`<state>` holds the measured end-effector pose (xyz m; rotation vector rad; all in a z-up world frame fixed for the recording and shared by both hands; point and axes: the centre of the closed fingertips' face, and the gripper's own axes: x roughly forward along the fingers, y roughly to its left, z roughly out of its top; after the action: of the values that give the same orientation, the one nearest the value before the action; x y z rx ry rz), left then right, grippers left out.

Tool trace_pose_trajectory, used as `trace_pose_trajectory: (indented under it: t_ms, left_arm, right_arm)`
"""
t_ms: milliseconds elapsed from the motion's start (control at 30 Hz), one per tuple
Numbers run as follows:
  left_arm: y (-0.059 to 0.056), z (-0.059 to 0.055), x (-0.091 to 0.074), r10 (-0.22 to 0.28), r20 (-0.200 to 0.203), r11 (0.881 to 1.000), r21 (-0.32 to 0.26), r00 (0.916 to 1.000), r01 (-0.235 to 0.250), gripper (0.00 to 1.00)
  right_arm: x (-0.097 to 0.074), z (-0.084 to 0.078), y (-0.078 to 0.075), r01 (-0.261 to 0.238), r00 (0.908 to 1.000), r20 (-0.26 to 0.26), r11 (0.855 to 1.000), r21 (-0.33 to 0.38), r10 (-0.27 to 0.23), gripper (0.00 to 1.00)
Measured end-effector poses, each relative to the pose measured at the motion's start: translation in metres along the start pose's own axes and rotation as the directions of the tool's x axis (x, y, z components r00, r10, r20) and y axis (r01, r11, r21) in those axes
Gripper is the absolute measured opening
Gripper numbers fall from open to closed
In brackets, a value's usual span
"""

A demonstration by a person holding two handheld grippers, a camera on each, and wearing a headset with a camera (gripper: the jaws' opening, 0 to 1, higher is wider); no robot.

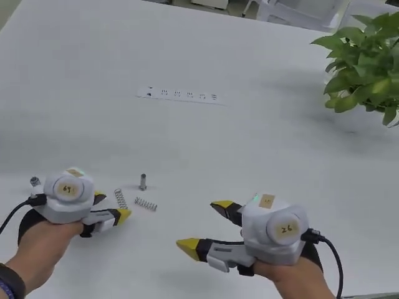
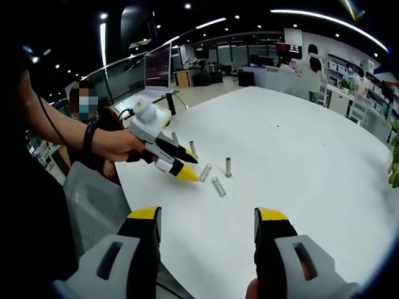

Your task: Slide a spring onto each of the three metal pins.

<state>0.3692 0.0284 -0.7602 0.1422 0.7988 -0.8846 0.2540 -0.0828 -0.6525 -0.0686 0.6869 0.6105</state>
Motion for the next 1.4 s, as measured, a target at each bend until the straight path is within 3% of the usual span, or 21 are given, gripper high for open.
trace_pose_trajectory:
  t_ms: [267,700,967,1100,1133,1233,1400]
  left_arm:
    - [0.005,0.000,0.011,0.013,-0.006,1.000,-0.019,0.9999,-0.014,0.33]
    - [0.009,-0.001,0.022,0.051,-0.011,0.999,0.007,0.9986,-0.051,0.27]
    - [0.013,-0.003,0.018,0.067,-0.019,0.997,0.029,0.9976,-0.066,0.25]
    - [0.018,-0.008,0.014,0.107,-0.034,0.991,0.080,0.9937,-0.104,0.18]
    - [0.024,-0.010,0.012,0.142,-0.051,0.984,0.119,0.9885,-0.135,0.15]
    - [0.020,-0.008,0.015,0.117,-0.031,0.991,0.071,0.9927,-0.115,0.13]
    - [0.026,-0.007,0.016,0.148,-0.032,0.985,0.089,0.9885,-0.145,0.08]
  right_arm:
    - [-0.001,-0.002,-0.003,0.005,1.0000,-0.004,1.000,0.010,-0.005,0.58]
    - [0.000,-0.002,-0.005,0.001,1.0000,-0.009,1.000,0.015,-0.001,0.57]
    - [0.002,-0.002,-0.006,-0.001,0.9999,-0.011,1.000,0.015,0.001,0.56]
    - [0.003,-0.001,-0.005,-0.002,1.0000,-0.008,1.000,0.016,0.002,0.56]
    - [0.003,-0.001,-0.005,-0.002,1.0000,-0.009,1.000,0.017,0.002,0.56]
    - [0.003,-0.002,-0.004,-0.005,0.9999,-0.011,1.000,0.016,0.005,0.56]
    - [0.003,-0.003,-0.003,-0.005,0.9999,-0.015,1.000,0.013,0.006,0.56]
